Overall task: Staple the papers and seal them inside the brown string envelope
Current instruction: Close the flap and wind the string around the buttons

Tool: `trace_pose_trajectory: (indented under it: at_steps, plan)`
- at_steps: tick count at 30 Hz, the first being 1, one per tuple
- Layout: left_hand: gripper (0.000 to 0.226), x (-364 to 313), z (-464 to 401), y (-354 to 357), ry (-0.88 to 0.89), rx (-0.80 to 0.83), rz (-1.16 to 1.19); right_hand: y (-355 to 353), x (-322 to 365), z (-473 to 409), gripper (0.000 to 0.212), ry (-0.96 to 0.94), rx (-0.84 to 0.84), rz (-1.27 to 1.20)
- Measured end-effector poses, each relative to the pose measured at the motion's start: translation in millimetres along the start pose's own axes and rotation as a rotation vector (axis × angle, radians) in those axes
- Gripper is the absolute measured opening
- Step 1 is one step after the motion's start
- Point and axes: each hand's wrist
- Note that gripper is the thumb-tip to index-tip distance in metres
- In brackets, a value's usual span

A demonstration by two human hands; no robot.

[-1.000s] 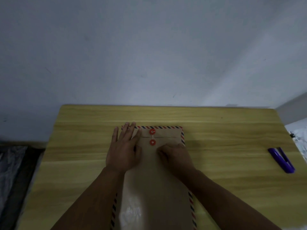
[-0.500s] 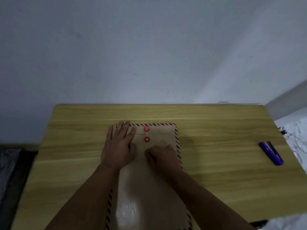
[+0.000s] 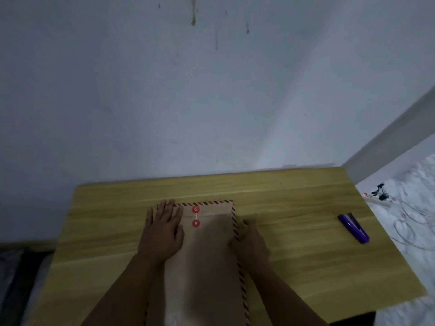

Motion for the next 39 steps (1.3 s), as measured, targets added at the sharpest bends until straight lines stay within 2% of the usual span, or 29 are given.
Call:
trace_pose_trajectory:
  at_steps: [2,4,7,9,11,13,14,15,17,21,24,26,28,31,34,36,39]
  plan:
    - [0.071,-6.5,3.7,-5.4,-0.049,0.055,-0.014,-7.0,2.1,2.4,0.046,-0.011,0.069,-0.094]
    - [0.071,-17.6,11.5,-11.5,-0.116,0.137,0.001,-15.5,4.2,8.3,0.009,-0.042,0.125,-0.099]
    - [0.066,-49.3,35.7,-24.1,-0.139,0.149,0.146,-36.9,12.6,26.7,0.022,-0.080,0.135,-0.030]
    - [0.081,-76.9,58.2,-43.0,-0.105,0.173,0.385,-53.1,23.6,36.7,0.029,-0.104,0.135,-0.036]
    - [0.097,-105.7,85.3,-70.7,-0.057,0.311,0.618,-71.5,39.9,56.8,0.032,-0.145,0.150,-0.093]
    - [0.103,-134.5,115.6,-102.4,-0.001,0.415,0.750,-86.8,60.5,84.8,0.030,-0.182,0.199,-0.161]
    - [0.103,-146.5,131.4,-119.3,0.016,0.425,0.845,-92.8,71.2,101.3,0.028,-0.183,0.239,-0.203]
    - [0.092,-154.7,143.6,-129.3,0.032,0.396,0.942,-98.0,82.0,116.6,0.027,-0.184,0.271,-0.236]
    - [0.067,-166.7,163.6,-147.0,0.045,0.326,0.973,-104.8,101.6,141.4,0.023,-0.203,0.307,-0.281]
    - [0.059,-171.6,176.6,-167.0,-0.077,0.118,0.723,-111.9,120.8,174.7,0.020,-0.309,0.339,-0.354]
    - [0.036,-161.2,175.8,-188.8,-0.096,0.046,0.790,-121.6,116.9,183.1,0.036,-0.340,0.282,-0.385]
    - [0.041,-154.8,176.4,-204.1,-0.055,0.060,0.905,-127.6,104.4,175.0,0.039,-0.341,0.142,-0.369]
    - [0.040,-148.8,177.3,-214.1,-0.035,0.119,1.035,-132.2,85.6,162.4,0.055,-0.293,0.013,-0.365]
    - [0.029,-135.7,169.9,-211.8,-0.020,0.193,1.263,-135.6,55.7,148.2,0.079,-0.190,0.013,-0.454]
    - [0.028,-122.9,159.1,-195.6,-0.065,0.191,1.390,-130.7,30.7,134.5,0.069,-0.114,0.144,-0.576]
    - [0.028,-118.7,149.6,-182.7,-0.117,0.166,1.378,-127.1,21.5,122.0,0.065,-0.125,0.102,-0.516]
    - [0.029,-116.3,136.2,-161.1,-0.202,0.105,1.232,-121.1,13.4,95.8,0.064,-0.132,0.027,-0.414]
Point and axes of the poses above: each hand's wrist, its own z-axis away from the middle knuckle, its own y-axis out of the palm, x = y × z, and after that the axes turned 14 degrees about x, right-handed
